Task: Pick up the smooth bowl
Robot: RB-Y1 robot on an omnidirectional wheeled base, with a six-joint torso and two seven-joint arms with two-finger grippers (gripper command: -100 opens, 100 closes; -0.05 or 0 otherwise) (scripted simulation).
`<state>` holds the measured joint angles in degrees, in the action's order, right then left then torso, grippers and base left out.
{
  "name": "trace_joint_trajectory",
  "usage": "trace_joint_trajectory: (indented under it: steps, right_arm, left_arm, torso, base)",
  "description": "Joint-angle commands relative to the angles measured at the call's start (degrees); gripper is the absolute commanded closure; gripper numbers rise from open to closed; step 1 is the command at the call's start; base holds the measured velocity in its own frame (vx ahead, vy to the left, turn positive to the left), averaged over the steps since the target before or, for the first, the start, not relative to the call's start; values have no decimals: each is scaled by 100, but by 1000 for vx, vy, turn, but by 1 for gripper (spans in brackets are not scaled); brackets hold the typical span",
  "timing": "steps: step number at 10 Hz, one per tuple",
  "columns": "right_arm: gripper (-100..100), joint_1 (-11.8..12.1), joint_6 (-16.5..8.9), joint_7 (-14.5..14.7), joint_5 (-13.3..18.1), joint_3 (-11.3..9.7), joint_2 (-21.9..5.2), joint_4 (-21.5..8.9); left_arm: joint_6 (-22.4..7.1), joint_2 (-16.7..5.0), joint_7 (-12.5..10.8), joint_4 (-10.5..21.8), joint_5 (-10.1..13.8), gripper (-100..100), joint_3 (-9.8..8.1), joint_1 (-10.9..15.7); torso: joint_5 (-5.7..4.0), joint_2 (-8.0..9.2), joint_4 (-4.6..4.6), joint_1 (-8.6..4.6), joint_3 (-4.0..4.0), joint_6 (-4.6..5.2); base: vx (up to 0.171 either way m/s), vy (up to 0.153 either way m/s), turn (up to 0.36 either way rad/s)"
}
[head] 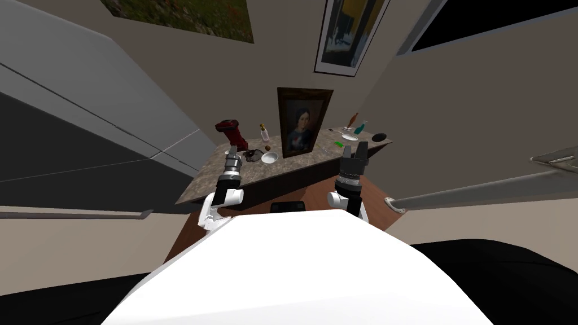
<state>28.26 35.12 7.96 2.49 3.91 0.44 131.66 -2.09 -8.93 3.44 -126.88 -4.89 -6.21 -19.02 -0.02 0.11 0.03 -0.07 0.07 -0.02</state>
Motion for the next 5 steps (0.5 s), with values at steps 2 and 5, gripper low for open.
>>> trace_joint_trajectory:
  steps: [2, 5]
  right_arm:
    - [0, -1, 0, 0, 0, 0, 0, 0]
    - [0, -1, 0, 0, 0, 0, 0, 0]
  left_arm:
    - [-460, -22, 26, 81, -82, -100, -77, 143]
    - [-901, -22, 56, 129, -162, -100, -130, 272]
  torso:
    - [-1, 3, 0, -5, 2, 3]
    - [0, 0, 0, 1, 0, 3]
  base:
    - [-39, -39, -121]
    - [-24, -22, -81]
